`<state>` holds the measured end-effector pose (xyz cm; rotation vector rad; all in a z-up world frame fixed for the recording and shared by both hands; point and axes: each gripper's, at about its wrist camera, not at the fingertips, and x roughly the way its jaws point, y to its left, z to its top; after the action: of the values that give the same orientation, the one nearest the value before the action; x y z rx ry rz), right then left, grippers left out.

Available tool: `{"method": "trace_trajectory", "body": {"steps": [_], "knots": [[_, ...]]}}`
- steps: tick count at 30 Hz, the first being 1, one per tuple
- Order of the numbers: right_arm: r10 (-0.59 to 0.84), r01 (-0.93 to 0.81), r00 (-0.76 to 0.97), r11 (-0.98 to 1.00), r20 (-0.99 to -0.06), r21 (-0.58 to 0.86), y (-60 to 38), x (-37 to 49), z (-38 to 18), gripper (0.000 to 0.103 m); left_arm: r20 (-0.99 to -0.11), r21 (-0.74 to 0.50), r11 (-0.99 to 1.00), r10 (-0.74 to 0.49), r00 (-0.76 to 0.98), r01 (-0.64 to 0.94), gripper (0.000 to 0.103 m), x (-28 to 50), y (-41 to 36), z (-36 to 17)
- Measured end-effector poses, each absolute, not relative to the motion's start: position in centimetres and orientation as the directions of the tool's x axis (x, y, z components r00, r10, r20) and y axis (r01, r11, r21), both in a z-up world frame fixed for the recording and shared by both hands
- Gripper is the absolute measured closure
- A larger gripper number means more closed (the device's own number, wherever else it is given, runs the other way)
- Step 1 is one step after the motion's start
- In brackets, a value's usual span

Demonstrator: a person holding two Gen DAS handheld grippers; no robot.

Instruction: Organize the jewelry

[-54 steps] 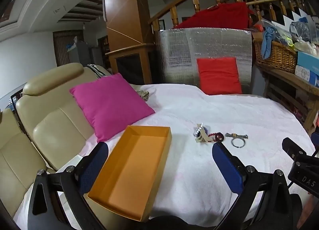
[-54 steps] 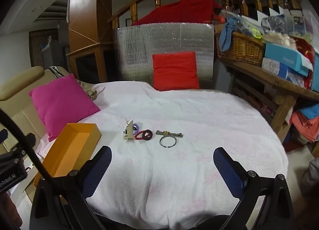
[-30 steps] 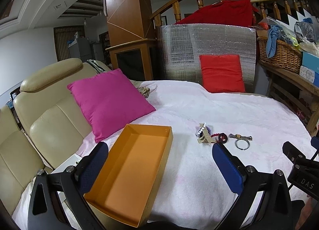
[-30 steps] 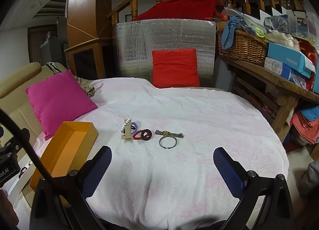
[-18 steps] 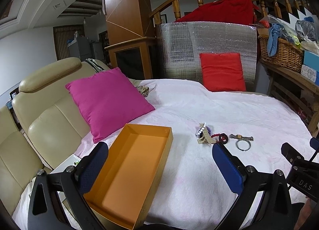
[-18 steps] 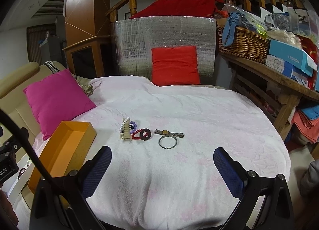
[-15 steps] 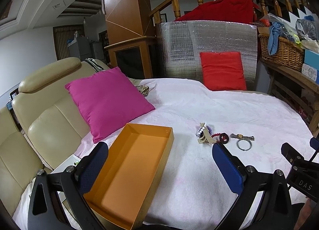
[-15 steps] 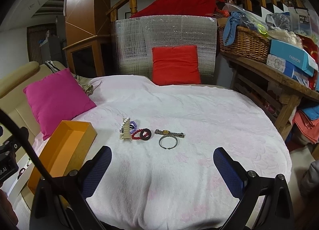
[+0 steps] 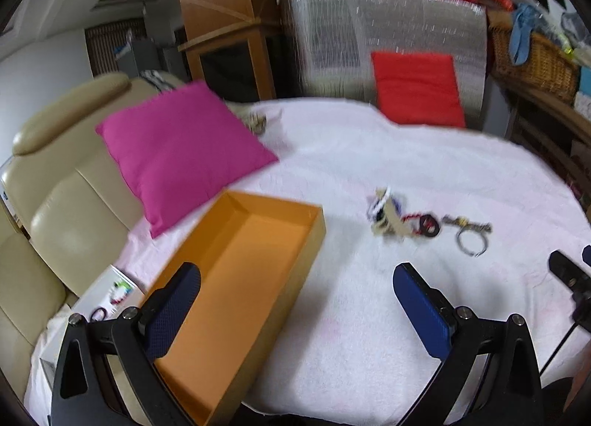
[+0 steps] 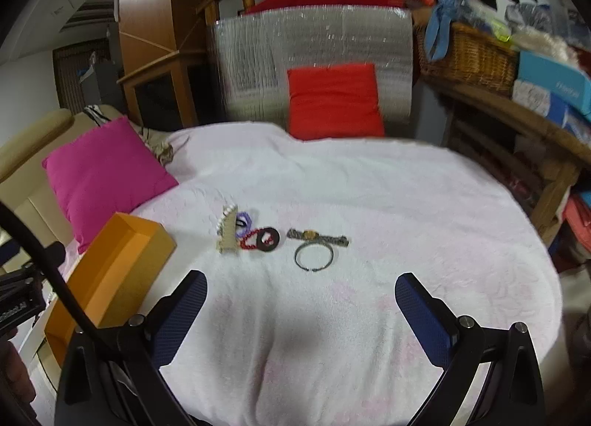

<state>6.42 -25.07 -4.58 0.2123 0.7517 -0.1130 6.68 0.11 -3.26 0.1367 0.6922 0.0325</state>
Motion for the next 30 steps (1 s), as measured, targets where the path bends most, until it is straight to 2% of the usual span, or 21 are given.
{"method": "trace_trajectory", "body": {"steps": [5, 8, 10, 11, 16, 20, 23, 26, 28, 30], "knots": [[0.073, 0.133, 0.689, 0.965, -0.721, 0.224, -27.1, 9.6, -8.7, 0.020, -0.693, 0.110, 0.994, 0.057, 0.718, 0.027, 0.000, 10.3, -1.1, -6.5], [0.147, 0.102, 0.676, 0.952, -0.722, 0.290, -28.2, 11.7, -11.2, 0.028, -0.716, 0.057, 0.997, 0.000, 0.698, 0.058, 0.000, 12.6, -2.7, -7.6], [0.184, 0.106, 0.658, 0.938, -0.730, 0.331, -29.3, 12.9, -12.8, 0.039, -0.728, 0.011, 0.997, -0.044, 0.684, 0.076, 0.000, 14.7, -4.1, -8.4], [0.195, 0.115, 0.646, 0.931, -0.738, 0.346, -29.9, 13.5, -13.6, 0.042, -0.733, -0.013, 0.997, -0.065, 0.677, 0.081, 0.000, 15.8, -4.8, -8.8], [0.185, 0.235, 0.564, 0.898, -0.805, 0.372, -32.8, 15.3, -16.6, 0.042, -0.771, -0.118, 0.988, -0.152, 0.618, 0.096, 0.000, 20.5, -7.7, -11.5], [0.163, 0.296, 0.539, 0.882, -0.826, 0.367, -34.6, 15.6, -17.3, 0.042, -0.800, -0.152, 0.983, -0.181, 0.572, 0.098, 0.002, 22.7, -9.1, -13.6], [0.175, 0.301, 0.533, 0.875, -0.828, 0.379, -35.3, 15.9, -17.6, 0.042, -0.823, -0.174, 0.981, -0.193, 0.535, 0.086, 0.018, 23.9, -9.3, -14.7], [0.189, 0.294, 0.534, 0.873, -0.824, 0.390, -35.5, 16.4, -17.8, 0.042, -0.839, -0.156, 0.984, -0.177, 0.515, 0.084, 0.022, 24.7, -9.6, -15.4], [0.202, 0.280, 0.533, 0.875, -0.822, 0.396, -35.3, 17.1, -18.0, 0.042, -0.848, -0.156, 0.984, -0.180, 0.499, 0.091, 0.040, 25.3, -9.7, -16.0], [0.218, 0.259, 0.520, 0.881, -0.826, 0.395, -34.7, 18.0, -18.4, 0.042, -0.861, -0.175, 0.979, -0.205, 0.466, 0.107, 0.052, 25.8, -9.6, -16.7]]}}
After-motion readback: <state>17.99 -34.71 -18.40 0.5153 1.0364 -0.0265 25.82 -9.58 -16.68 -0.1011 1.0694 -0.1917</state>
